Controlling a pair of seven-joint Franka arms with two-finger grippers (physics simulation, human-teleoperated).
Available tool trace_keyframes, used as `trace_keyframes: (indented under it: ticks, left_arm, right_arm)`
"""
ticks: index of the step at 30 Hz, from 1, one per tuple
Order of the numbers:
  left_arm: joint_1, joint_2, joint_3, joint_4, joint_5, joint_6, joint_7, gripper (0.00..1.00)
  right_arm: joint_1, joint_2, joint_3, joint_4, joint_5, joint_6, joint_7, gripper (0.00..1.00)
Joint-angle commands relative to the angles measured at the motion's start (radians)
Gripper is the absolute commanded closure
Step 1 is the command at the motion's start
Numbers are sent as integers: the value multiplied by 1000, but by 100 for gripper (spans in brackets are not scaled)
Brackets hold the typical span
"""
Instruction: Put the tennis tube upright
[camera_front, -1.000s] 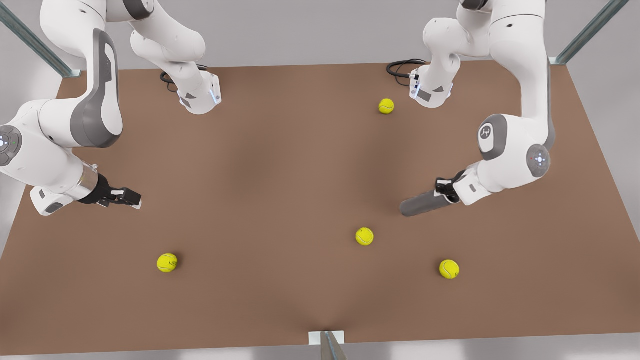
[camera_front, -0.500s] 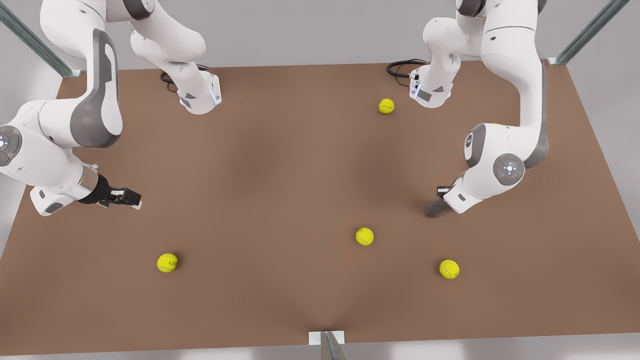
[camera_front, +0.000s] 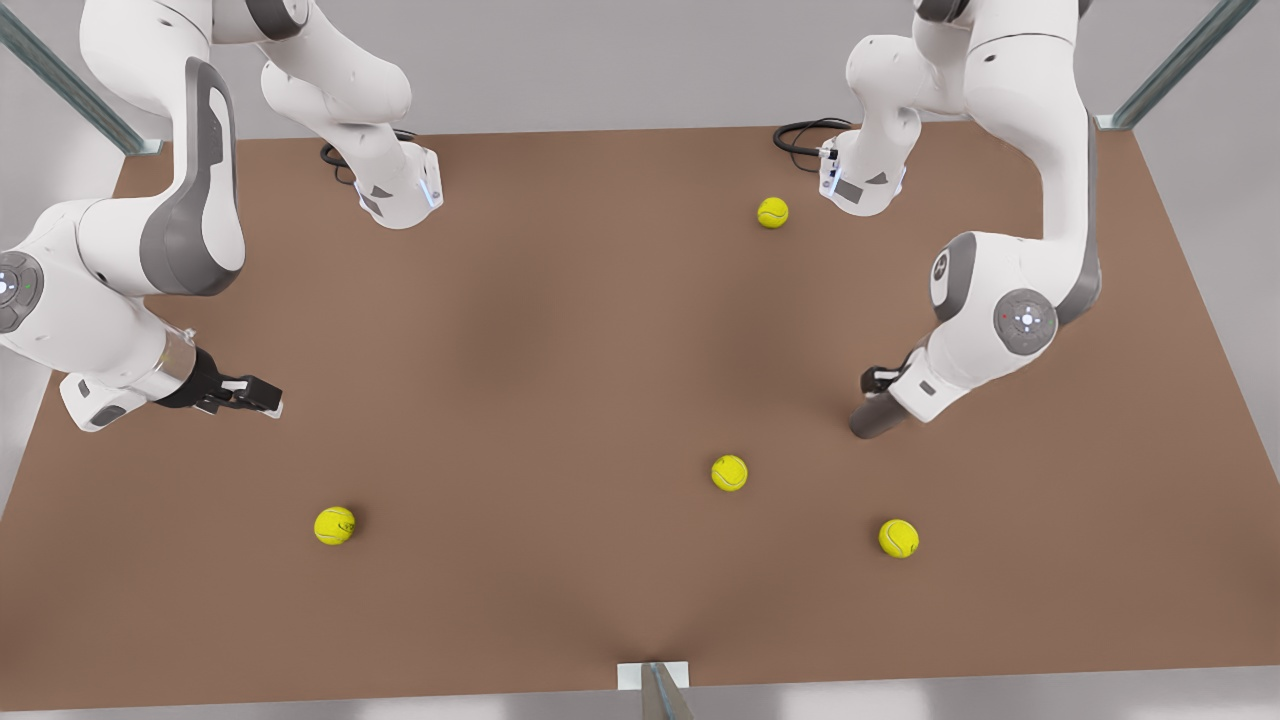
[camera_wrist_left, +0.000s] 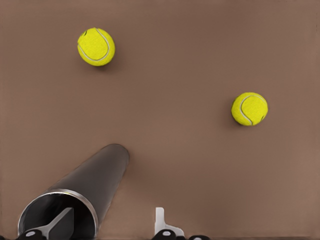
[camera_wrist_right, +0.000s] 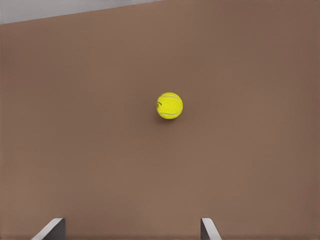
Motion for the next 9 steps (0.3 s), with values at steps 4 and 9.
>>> trace_keyframes:
  ticks: [4,9]
  left_arm:
    - [1,-171,-14,198,41,-440,-52,0]
    - [1,-264,-45,29,83,-317,-49,0]
  right_arm:
    - [0,1,-1,0,1,0,-2,0]
    - [0,1,-1,0,1,-1,-2,0]
